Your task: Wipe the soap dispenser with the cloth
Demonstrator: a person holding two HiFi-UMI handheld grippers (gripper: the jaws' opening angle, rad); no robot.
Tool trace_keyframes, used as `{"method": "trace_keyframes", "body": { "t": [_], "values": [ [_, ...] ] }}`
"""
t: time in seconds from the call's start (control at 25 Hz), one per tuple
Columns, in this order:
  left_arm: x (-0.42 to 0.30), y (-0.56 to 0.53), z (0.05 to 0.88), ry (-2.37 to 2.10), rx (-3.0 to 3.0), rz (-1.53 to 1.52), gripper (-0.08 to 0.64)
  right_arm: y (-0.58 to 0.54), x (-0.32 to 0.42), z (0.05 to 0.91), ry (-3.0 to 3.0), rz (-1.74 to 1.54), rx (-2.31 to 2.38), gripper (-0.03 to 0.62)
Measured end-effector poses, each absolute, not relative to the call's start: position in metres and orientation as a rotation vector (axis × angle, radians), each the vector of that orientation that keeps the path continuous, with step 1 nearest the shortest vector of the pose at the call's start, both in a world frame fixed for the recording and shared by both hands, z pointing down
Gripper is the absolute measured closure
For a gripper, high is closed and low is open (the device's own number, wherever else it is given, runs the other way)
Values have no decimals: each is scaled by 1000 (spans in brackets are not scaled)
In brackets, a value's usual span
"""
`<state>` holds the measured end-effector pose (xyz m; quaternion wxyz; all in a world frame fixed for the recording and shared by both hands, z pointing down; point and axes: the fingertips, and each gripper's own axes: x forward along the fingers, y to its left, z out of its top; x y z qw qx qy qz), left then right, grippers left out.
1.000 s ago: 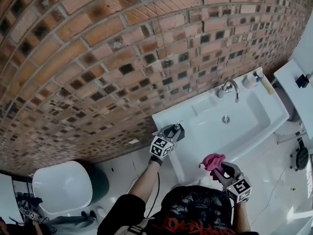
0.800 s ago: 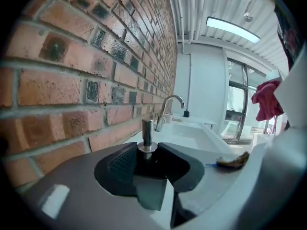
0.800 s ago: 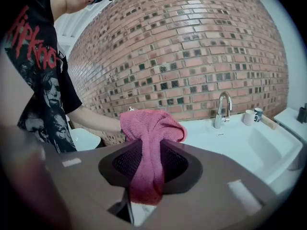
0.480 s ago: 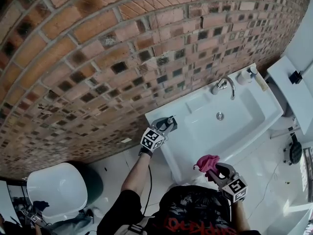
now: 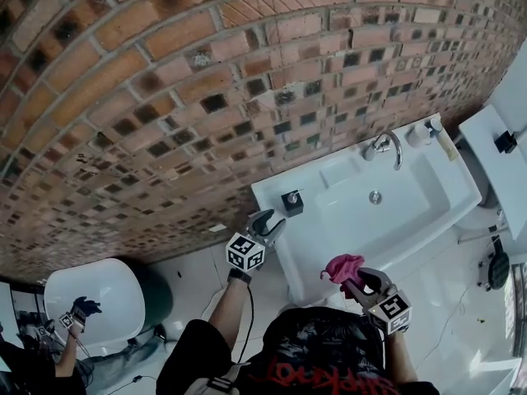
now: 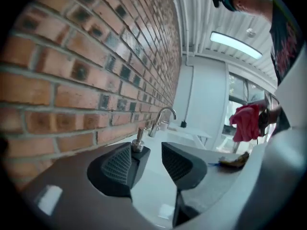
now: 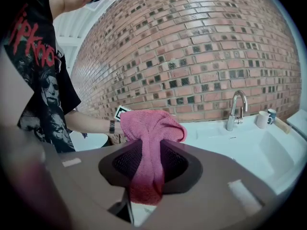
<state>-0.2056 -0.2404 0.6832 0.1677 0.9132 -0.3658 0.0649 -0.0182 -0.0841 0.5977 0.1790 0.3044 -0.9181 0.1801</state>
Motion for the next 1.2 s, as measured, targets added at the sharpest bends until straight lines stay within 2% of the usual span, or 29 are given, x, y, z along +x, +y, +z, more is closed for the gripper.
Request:
{"method": "trace_keyframes", "body": {
  "t": [0.2,0.64,1.2],
  "values": [
    [-201,-146,660,-1086,2421,-50,386,-98,-27,632,-2553,501,800,477],
    [-144,-50,650,-1121,2422,23,393,-77,-64,718,-2447,650,540,479],
    [-199,2,648,-1336,2320,26,393,-50,-99,797,-2240,614,480,479]
  ]
}}
